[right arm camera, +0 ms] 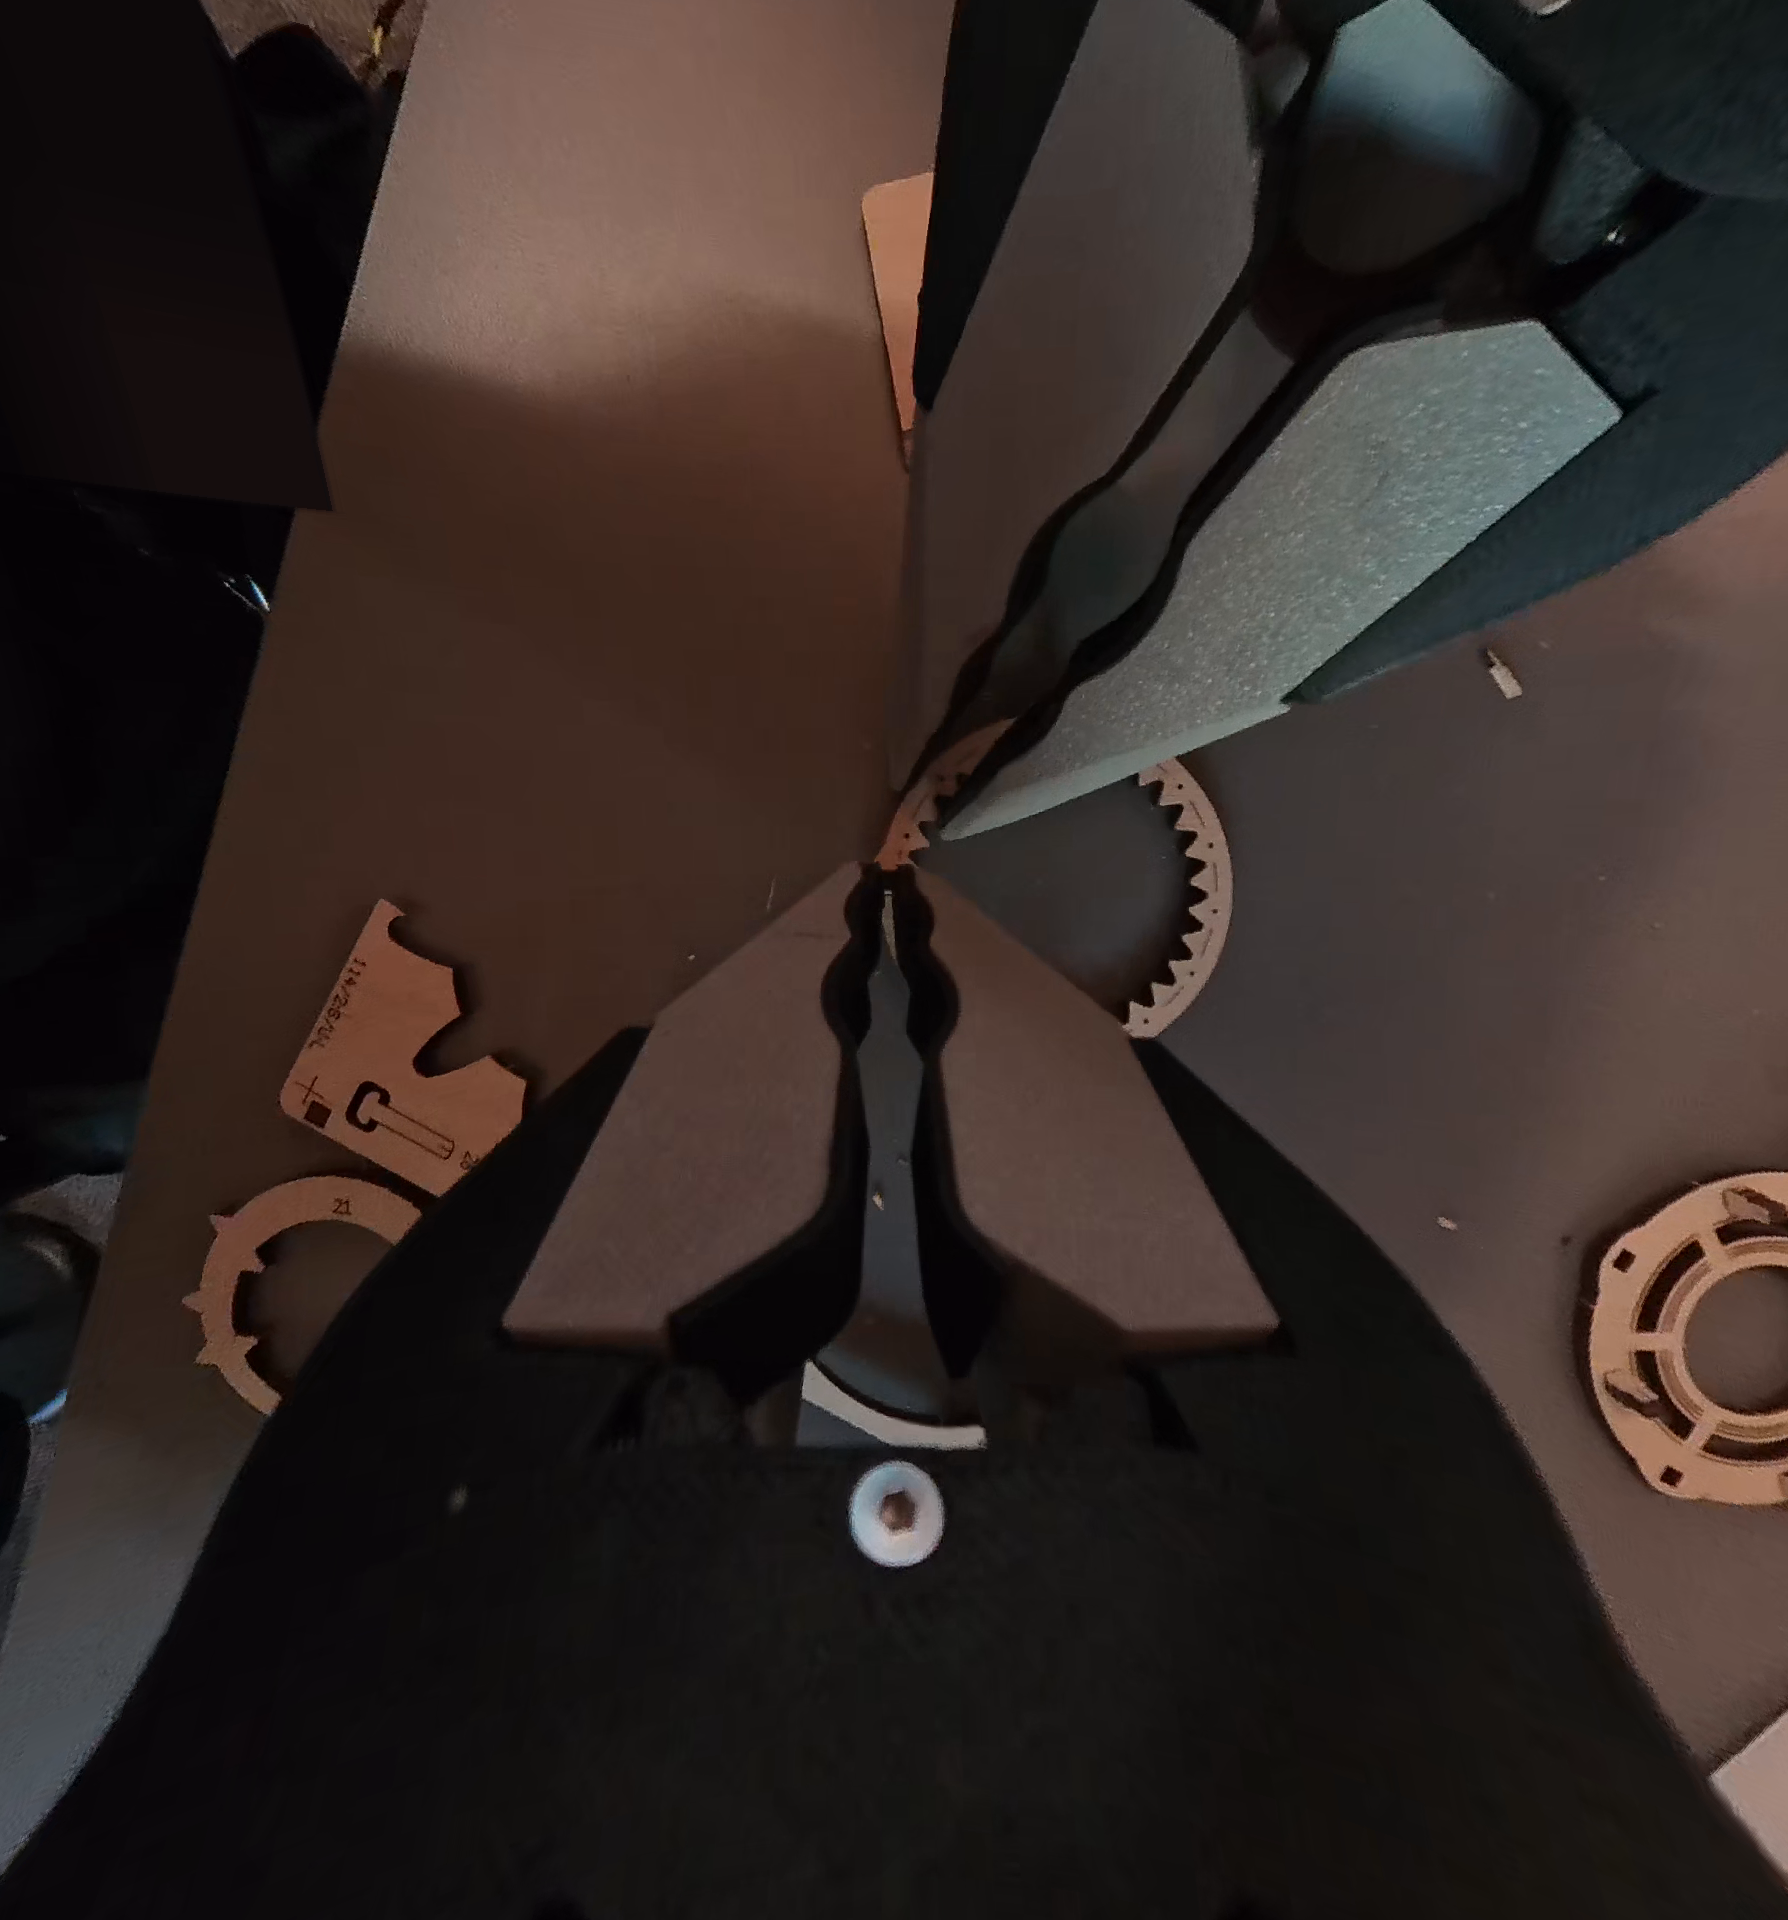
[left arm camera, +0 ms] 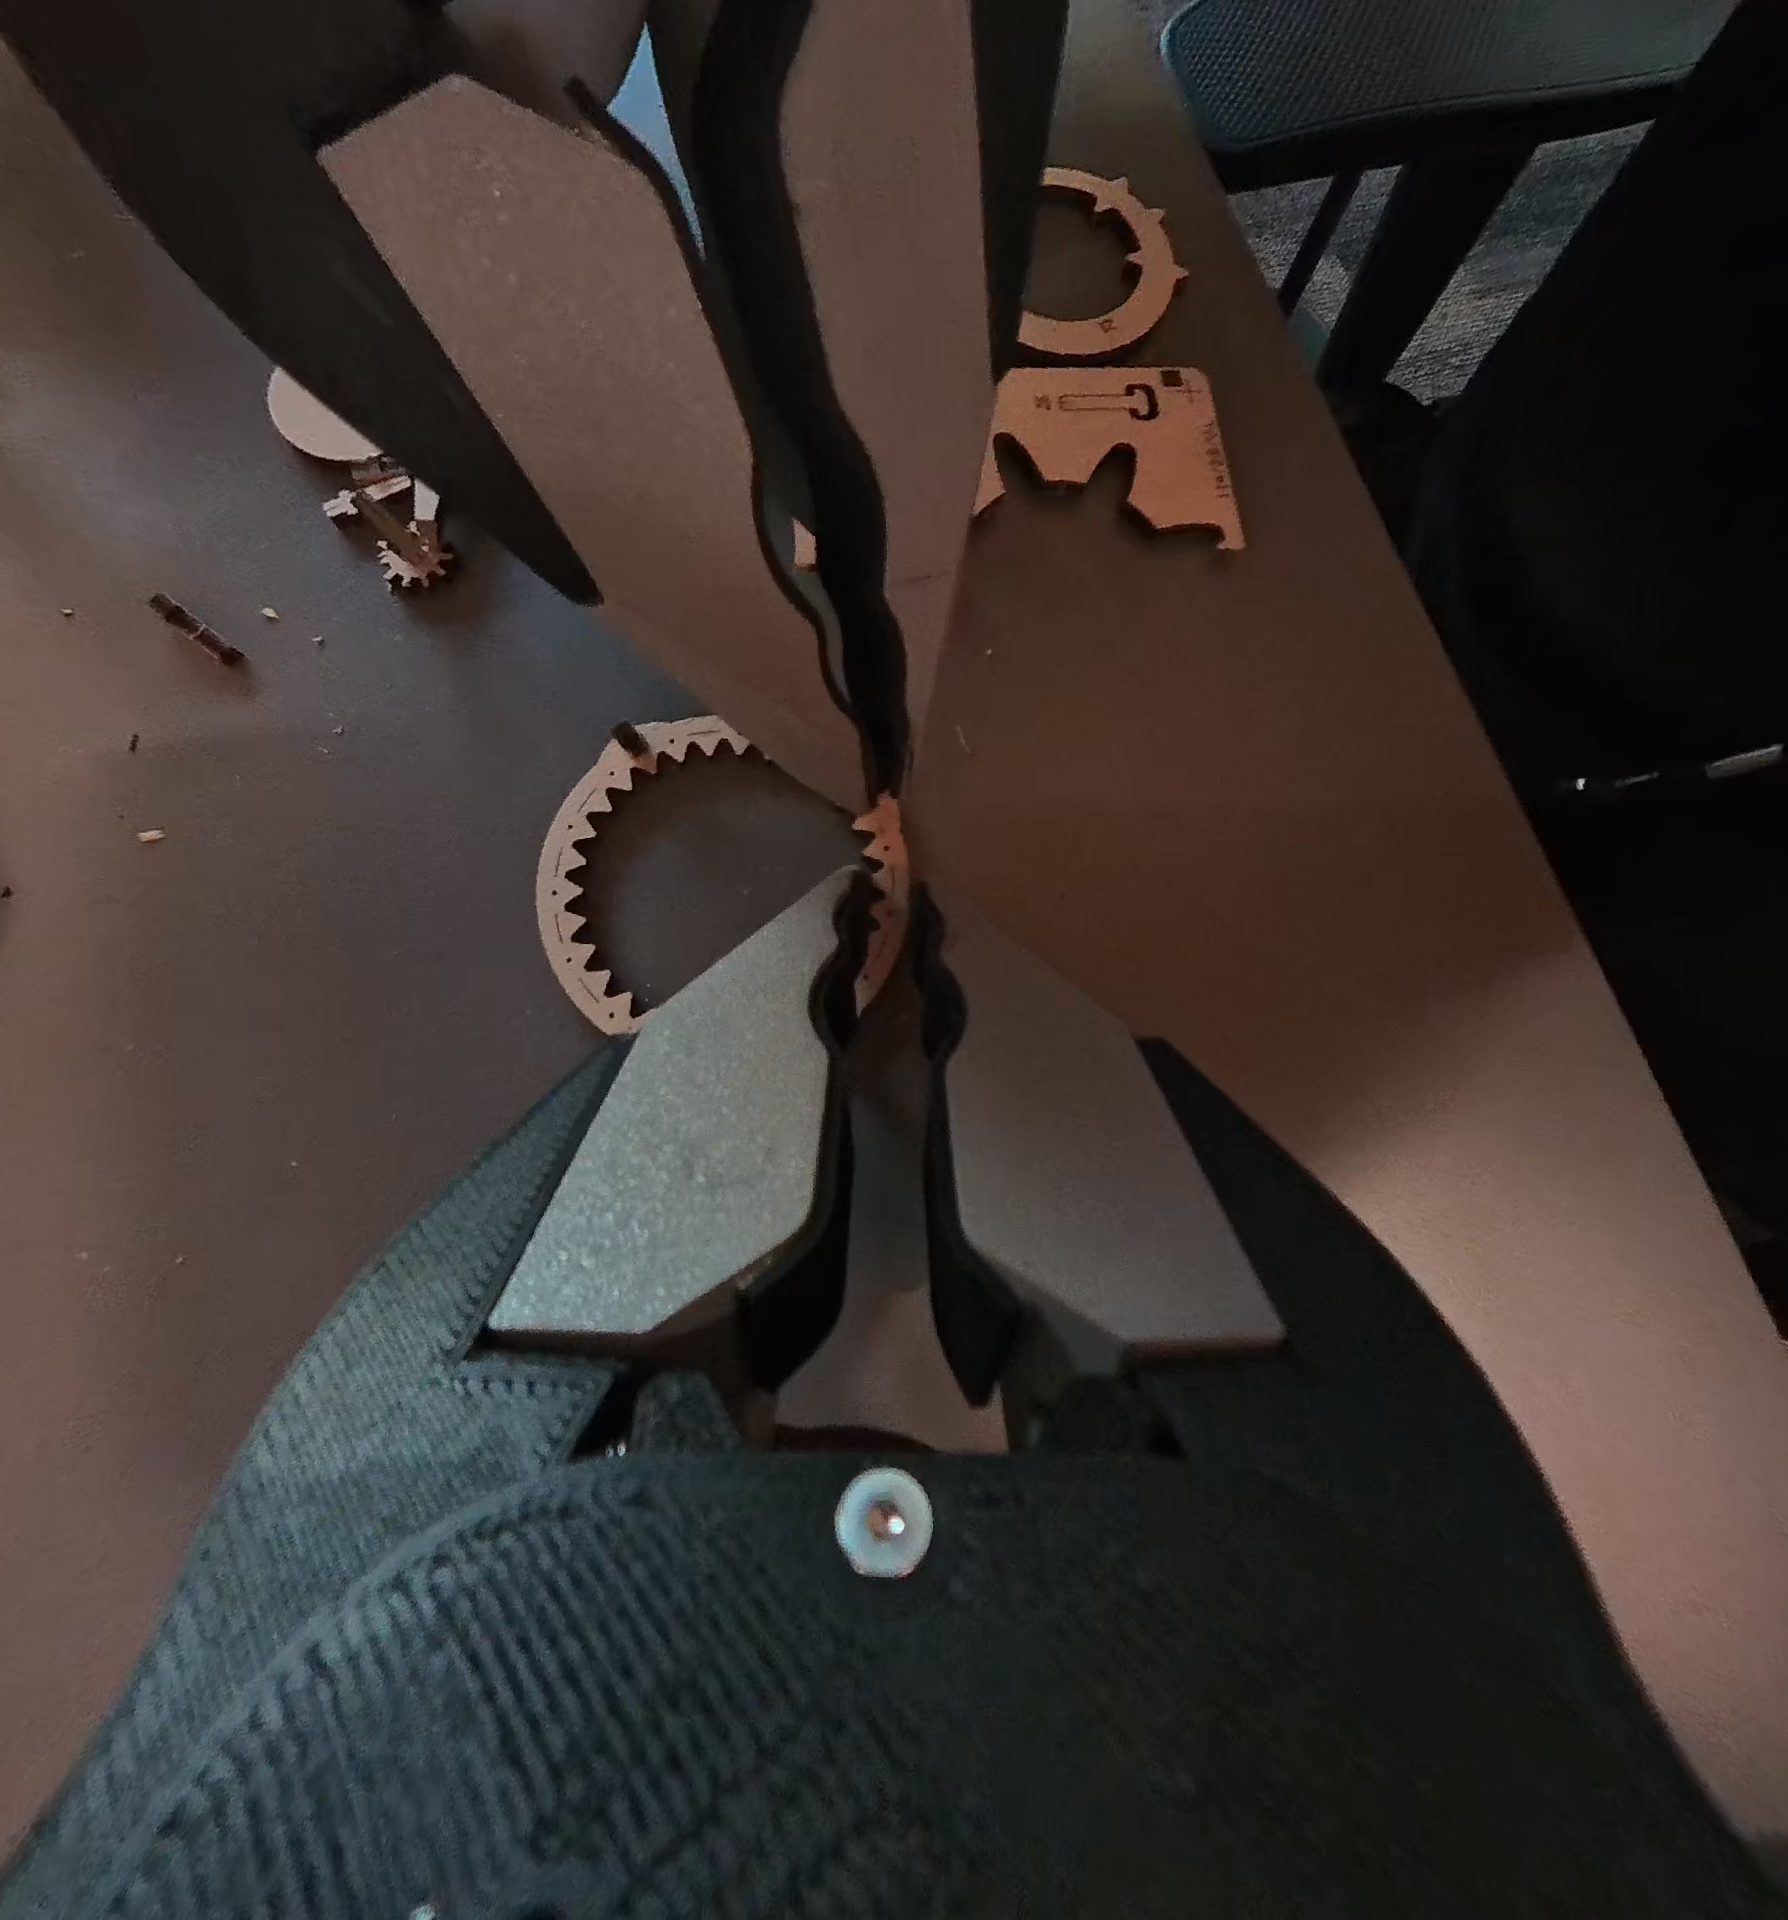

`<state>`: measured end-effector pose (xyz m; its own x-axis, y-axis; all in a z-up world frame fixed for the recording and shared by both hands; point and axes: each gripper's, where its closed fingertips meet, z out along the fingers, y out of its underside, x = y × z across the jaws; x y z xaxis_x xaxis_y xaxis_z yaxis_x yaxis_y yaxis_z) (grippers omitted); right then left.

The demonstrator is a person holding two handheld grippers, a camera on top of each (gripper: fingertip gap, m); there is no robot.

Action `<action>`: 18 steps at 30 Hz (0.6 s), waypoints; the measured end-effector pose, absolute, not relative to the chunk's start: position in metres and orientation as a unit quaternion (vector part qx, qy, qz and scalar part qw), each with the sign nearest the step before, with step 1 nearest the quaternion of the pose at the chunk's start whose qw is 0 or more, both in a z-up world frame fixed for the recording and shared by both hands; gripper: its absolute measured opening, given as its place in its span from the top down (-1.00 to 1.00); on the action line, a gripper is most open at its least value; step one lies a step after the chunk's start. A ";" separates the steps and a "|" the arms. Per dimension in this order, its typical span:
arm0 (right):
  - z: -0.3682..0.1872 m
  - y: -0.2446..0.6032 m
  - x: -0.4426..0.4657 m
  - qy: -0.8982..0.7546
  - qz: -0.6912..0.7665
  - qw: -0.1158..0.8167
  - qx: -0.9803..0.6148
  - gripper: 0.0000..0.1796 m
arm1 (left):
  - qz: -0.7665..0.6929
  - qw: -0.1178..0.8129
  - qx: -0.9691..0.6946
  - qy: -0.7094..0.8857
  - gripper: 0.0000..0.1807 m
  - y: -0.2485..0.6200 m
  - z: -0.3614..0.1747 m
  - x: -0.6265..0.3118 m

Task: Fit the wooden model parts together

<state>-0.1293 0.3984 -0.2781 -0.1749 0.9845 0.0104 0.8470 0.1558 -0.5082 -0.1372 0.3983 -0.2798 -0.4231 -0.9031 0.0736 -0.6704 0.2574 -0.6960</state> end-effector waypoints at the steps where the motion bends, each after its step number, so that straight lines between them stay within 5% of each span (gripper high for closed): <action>1: -0.278 0.398 -0.129 -0.740 0.197 0.171 -0.620 1.00 | -0.336 0.173 -0.509 0.774 0.95 0.398 -0.280 -0.137; 8: -0.271 0.393 -0.132 -0.712 0.198 0.186 -0.647 1.00 | -0.334 0.179 -0.506 0.775 0.95 0.394 -0.280 -0.136; 13: -0.243 0.397 -0.135 -0.633 0.266 0.275 -0.673 0.77 | -0.327 0.189 -0.519 0.767 0.96 0.393 -0.279 -0.136; 18: -0.226 0.410 -0.119 -0.577 0.282 0.336 -0.689 0.60 | -0.317 0.214 -0.529 0.757 0.60 0.395 -0.269 -0.140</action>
<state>-0.1190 0.4105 -0.2262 0.1757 0.9845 -0.0014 0.6059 -0.1092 -0.7880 -0.1401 0.3947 -0.2692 -0.3478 -0.9375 0.0116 -0.6660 0.2383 -0.7069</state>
